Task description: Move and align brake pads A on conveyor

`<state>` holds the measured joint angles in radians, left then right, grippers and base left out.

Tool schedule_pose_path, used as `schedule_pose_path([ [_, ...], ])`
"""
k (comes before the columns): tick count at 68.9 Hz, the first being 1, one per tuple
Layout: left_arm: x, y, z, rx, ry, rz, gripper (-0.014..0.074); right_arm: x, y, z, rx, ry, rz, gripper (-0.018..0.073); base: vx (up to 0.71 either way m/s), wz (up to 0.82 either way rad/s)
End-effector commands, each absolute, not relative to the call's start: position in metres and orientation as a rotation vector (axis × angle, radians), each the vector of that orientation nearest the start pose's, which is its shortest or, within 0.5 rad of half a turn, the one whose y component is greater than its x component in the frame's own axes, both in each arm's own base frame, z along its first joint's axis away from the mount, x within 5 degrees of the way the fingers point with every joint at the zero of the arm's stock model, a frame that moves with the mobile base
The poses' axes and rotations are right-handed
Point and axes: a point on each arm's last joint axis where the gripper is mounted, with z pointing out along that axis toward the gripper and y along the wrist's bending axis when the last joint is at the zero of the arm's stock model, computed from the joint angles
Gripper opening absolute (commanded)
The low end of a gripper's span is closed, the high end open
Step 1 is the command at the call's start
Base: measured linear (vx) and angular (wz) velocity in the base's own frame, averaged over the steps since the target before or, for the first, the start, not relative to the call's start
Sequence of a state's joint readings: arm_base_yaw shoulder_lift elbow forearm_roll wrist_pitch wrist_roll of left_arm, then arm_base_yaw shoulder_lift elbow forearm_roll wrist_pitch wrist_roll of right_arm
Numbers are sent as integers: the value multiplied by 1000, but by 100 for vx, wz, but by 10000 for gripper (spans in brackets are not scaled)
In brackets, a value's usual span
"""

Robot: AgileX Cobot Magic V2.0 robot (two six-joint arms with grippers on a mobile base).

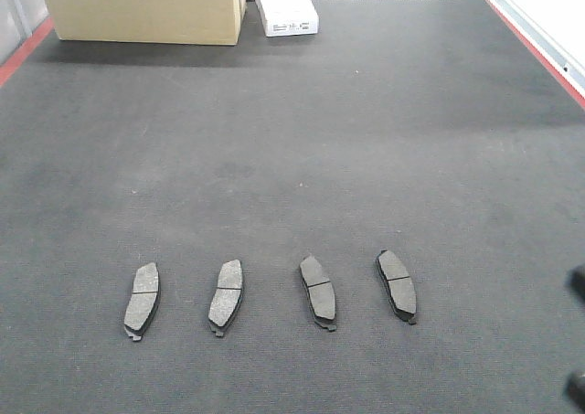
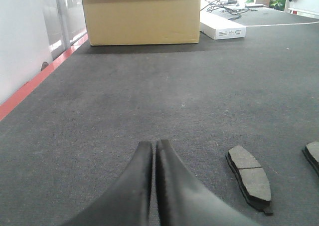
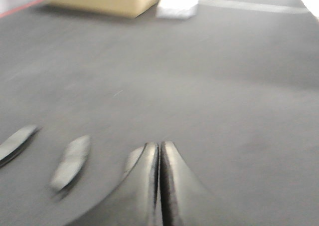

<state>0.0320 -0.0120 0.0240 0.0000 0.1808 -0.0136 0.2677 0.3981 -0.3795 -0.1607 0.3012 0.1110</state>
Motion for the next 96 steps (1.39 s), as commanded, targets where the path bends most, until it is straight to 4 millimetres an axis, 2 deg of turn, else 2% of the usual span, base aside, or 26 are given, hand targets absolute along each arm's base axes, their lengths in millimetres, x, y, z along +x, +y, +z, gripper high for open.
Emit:
schedule_pose_path([
  [1, 55, 2, 200, -42, 1578, 8, -6, 87, 14, 297, -221, 1611, 40, -10, 0, 0],
  [10, 55, 2, 200, -42, 1579, 8, -6, 79, 8, 265, -129, 1512, 17, -10, 0, 0],
  [21, 55, 2, 200, -42, 1579, 8, -6, 68, 0, 221, 34, 1548, 44, -10, 0, 0],
  [30, 55, 2, 200, -42, 1579, 8, -6, 59, -2, 199, 72, 1514, 19, -10, 0, 0],
  [45, 55, 2, 200, -42, 1580, 8, -6, 56, -2, 193, 69, 1563, 9, -10, 0, 0],
  [96, 55, 2, 200, -42, 1580, 8, -6, 56, -2, 193, 69, 1563, 8, -10, 0, 0],
])
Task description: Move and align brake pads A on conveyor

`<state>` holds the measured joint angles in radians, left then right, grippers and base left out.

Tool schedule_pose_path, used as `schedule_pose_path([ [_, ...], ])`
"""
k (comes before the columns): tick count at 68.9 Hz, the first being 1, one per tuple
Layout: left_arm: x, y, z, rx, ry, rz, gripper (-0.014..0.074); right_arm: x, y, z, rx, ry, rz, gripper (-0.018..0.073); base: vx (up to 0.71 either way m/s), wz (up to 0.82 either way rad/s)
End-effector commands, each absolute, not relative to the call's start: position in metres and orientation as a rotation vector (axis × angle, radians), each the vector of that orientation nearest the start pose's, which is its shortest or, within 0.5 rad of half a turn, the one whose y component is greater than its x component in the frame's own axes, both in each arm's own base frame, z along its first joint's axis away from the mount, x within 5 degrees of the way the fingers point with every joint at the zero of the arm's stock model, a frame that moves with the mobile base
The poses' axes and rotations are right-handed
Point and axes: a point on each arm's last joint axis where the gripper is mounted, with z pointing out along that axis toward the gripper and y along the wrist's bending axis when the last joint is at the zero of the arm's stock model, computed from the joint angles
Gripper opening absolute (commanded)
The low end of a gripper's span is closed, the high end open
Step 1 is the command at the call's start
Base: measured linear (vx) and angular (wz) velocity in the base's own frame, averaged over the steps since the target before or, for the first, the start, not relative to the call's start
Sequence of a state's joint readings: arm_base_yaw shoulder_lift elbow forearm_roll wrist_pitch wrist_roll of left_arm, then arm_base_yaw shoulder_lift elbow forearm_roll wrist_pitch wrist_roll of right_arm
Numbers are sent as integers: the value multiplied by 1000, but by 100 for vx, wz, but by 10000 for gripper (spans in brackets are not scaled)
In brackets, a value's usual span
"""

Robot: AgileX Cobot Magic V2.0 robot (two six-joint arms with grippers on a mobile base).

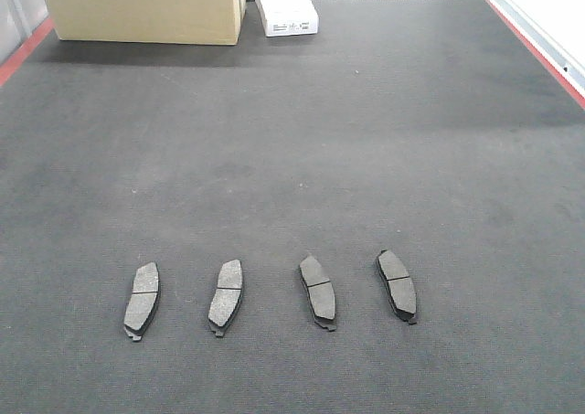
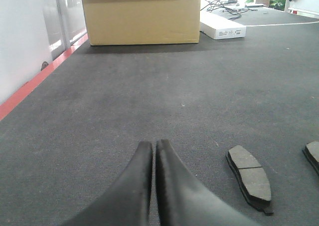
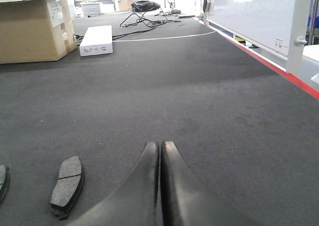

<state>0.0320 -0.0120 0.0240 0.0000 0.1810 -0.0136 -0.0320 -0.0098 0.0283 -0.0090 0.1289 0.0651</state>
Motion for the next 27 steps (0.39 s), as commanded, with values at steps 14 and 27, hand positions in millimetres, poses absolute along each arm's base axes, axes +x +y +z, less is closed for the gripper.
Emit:
schedule_pose_path([
  [14, 55, 2, 200, -42, 1580, 8, -6, 56, -2, 193, 69, 1563, 8, -10, 0, 0],
  [27, 55, 2, 200, -42, 1580, 8, -6, 56, -2, 193, 69, 1563, 8, -10, 0, 0],
])
